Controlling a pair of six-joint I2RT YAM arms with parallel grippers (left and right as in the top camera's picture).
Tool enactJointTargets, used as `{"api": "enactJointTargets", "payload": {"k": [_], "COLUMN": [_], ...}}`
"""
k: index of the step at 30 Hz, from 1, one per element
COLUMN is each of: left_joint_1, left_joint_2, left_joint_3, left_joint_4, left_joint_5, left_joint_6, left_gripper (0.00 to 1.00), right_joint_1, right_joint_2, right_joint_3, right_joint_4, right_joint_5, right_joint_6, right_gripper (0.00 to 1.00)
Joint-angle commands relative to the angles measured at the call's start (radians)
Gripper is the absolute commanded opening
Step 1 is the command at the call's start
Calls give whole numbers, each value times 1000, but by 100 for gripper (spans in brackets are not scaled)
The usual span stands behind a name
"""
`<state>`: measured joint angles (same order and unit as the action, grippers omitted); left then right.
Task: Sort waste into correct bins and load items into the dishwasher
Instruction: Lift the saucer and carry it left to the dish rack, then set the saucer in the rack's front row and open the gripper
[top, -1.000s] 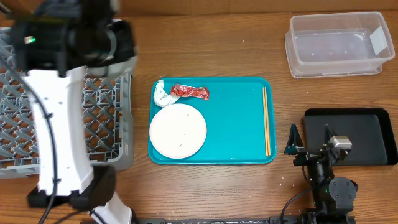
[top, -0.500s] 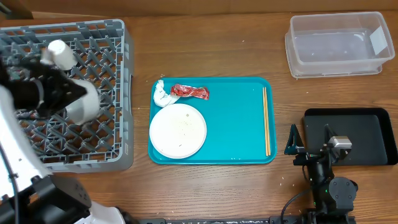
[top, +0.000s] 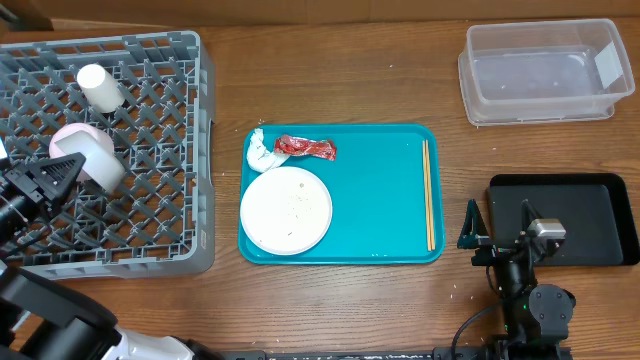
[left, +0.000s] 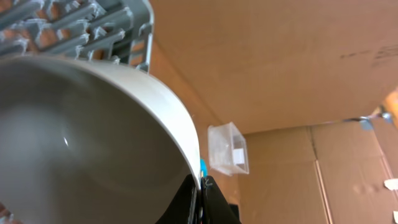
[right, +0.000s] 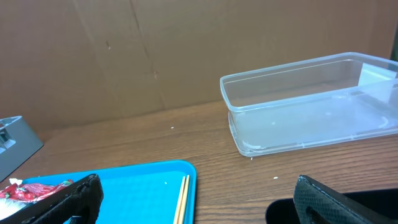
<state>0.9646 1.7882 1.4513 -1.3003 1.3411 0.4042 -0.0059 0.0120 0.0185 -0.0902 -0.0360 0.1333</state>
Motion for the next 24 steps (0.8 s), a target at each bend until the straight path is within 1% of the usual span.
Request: {"api": "enactJointTargets", "payload": {"k": [1, 6, 10, 14, 20, 24], "left_joint_1": [4, 6, 21, 40, 107, 151], "left_joint_2": [47, 101, 120, 121, 121, 121], "left_joint_3": [-21, -21, -21, -21, -21, -21], "left_joint_4": [50, 99, 103, 108, 108, 108], "left_joint_5": [119, 85, 47, 21, -92, -97], "left_joint_6": [56, 64, 60, 32, -31, -45], "left_gripper": [4, 5, 4, 4, 4, 5], "right_joint_1": [-1, -1, -1, -1, -1, -1], "right_joint_2": [-9, -9, -9, -9, -9, -9], "right_joint_3": [-11, -11, -11, -11, -11, -11], "right_joint_4": [6, 6, 6, 6, 6, 6], "right_joint_5": [12, 12, 12, 13, 13, 12], "right_joint_6": [-4, -4, -4, -4, -4, -4], "right_gripper": [100, 100, 100, 100, 100, 100]}}
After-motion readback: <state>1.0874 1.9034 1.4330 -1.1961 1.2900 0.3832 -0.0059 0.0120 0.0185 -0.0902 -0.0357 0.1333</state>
